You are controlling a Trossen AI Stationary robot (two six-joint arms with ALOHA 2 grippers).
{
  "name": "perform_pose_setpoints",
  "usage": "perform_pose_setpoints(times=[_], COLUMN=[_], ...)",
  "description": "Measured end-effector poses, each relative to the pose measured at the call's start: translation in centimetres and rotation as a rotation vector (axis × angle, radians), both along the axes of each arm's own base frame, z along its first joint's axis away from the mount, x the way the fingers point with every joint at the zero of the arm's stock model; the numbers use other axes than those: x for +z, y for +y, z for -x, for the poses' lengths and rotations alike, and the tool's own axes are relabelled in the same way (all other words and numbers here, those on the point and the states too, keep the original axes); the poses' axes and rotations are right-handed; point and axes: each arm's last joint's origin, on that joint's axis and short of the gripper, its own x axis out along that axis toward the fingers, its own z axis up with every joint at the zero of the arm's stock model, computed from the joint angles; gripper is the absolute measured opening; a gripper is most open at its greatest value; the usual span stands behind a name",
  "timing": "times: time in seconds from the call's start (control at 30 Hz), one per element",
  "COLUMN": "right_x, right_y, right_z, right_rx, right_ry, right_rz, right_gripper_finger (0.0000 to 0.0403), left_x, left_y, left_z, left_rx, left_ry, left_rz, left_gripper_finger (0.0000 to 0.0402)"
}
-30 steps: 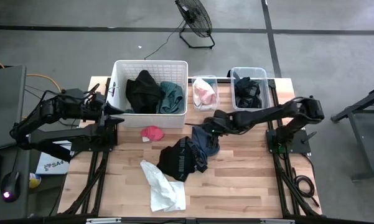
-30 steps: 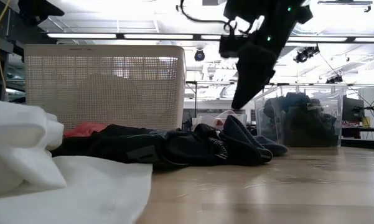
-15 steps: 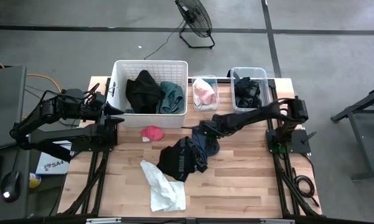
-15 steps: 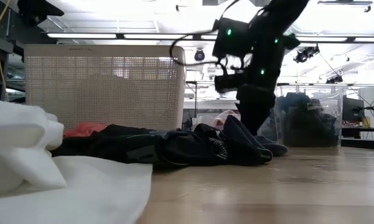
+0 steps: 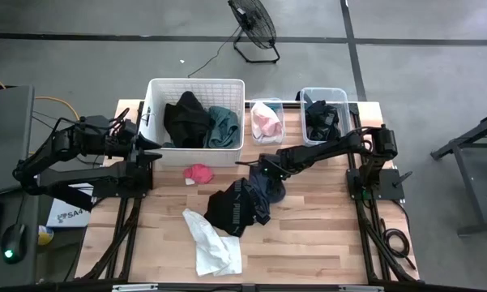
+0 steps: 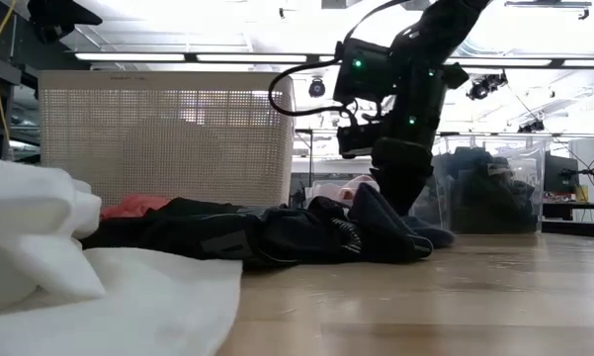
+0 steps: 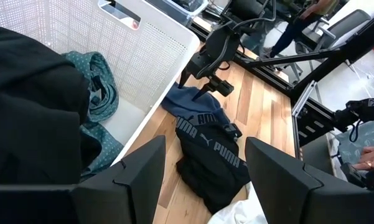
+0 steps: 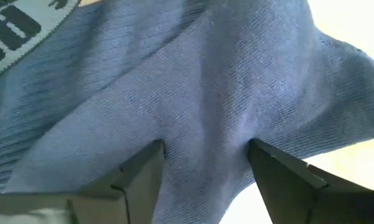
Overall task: Pick & Place Cloths
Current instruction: Put the dark blue sock into the left transparent bin
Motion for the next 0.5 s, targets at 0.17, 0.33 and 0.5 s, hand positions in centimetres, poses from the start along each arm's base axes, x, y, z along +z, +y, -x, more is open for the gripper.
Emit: perform_pose_setpoints(times=[0.17,0.33,0.5], right_x=[-0.06,-0.11,-0.17], right_y=[0.02,0.05,0.11], right_z=[0.02,0.04,0.14], right_rx=[0.001,0.004,0.007], right_ry=[0.003,0.006,0.015], right_rz=[-0.006,-0.014,-0.031], right_gripper_finger=[0.0172,0.0088,0.0011], left_x=[0.01,0.01,0.01], left_y=[0.0,0.0,0.02], left_z=[0.0,0.0,0.0], left_rx=[0.0,0.001,0.006], left_ry=[-0.001,-0.001,0.0], left_rz=[-0.001,-0.001,-0.003], left_gripper_finger=[0.0216,0.0216,0.0216])
